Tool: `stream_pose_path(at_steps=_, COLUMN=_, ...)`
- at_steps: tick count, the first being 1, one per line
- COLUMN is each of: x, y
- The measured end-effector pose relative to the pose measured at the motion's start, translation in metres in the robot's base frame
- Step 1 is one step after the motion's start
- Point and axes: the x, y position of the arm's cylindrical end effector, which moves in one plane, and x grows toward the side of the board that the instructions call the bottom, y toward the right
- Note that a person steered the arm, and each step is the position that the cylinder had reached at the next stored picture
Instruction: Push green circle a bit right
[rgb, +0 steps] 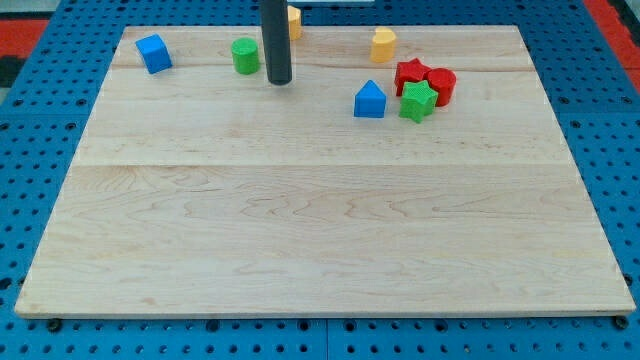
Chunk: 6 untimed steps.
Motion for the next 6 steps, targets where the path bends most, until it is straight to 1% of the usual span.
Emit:
stream_pose_path(at_steps=1, x=-0.033, y=-0.102)
stream_pose_path(at_steps=2, x=-0.045, y=-0.117)
stream_pose_path(at_steps=3, x=-0.058, y=-0.104)
stream_pose_path(at_steps=4, x=-0.069, y=-0.07)
stream_pose_path(at_steps=5, x=-0.065, y=-0.032)
stream_pose_path(at_steps=6, x=-0.062, y=-0.023)
